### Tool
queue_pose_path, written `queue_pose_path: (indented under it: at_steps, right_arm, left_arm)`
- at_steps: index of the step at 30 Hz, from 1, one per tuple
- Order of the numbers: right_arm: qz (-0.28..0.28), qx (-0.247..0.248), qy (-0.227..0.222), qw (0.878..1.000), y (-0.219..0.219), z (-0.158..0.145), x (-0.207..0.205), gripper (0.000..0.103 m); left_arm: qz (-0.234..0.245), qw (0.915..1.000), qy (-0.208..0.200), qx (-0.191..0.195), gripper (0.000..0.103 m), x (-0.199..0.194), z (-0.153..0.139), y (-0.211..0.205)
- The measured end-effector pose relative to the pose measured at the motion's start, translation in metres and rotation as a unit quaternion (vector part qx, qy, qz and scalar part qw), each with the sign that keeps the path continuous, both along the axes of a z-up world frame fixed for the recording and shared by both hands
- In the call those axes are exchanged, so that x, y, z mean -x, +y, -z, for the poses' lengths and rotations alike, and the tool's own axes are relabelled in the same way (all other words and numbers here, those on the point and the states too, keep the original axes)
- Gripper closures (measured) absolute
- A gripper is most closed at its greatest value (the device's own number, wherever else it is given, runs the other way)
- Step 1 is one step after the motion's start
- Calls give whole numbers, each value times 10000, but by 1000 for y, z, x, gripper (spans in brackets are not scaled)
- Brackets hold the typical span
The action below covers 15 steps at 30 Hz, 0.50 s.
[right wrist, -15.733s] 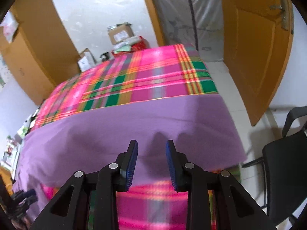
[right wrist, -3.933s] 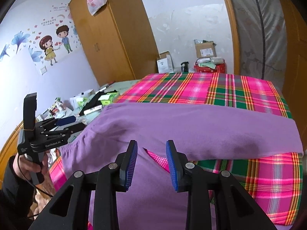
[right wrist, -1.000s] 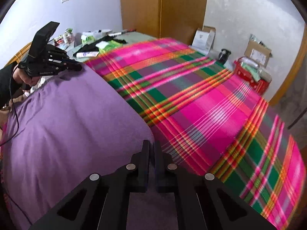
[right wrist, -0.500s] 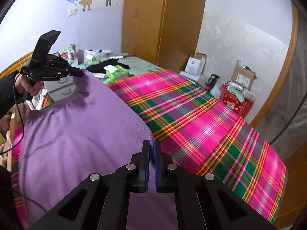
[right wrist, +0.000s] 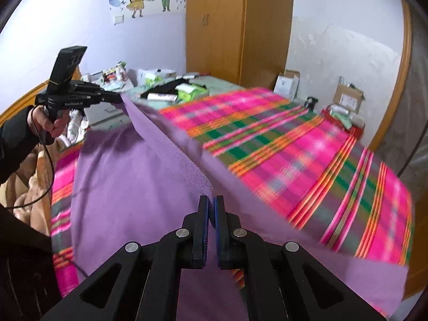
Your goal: Fold clothes
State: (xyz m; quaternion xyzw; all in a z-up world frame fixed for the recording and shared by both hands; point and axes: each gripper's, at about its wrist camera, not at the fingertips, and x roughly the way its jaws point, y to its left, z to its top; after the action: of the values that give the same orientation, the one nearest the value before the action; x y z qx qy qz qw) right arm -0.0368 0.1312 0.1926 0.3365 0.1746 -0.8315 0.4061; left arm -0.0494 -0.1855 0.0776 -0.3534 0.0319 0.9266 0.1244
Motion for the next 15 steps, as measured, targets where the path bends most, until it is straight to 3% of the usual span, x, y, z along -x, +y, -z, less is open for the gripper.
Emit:
queue_pose_path:
  at_steps: [6,12,15]
  right_arm:
    - [203,176,-630,9977,12,37,-22,96]
    - [427,368,-934,9940,22,45,-38,94]
    - [703,580,-1152,9892,31,43,-43,79]
  left_arm:
    - [-187,9991,-330,-192,97,-32,34,1]
    - [-512,9963,-428,-539,95,-50,45,-4]
    - [-709,9939,-368,-757,95,-60,42,-7]
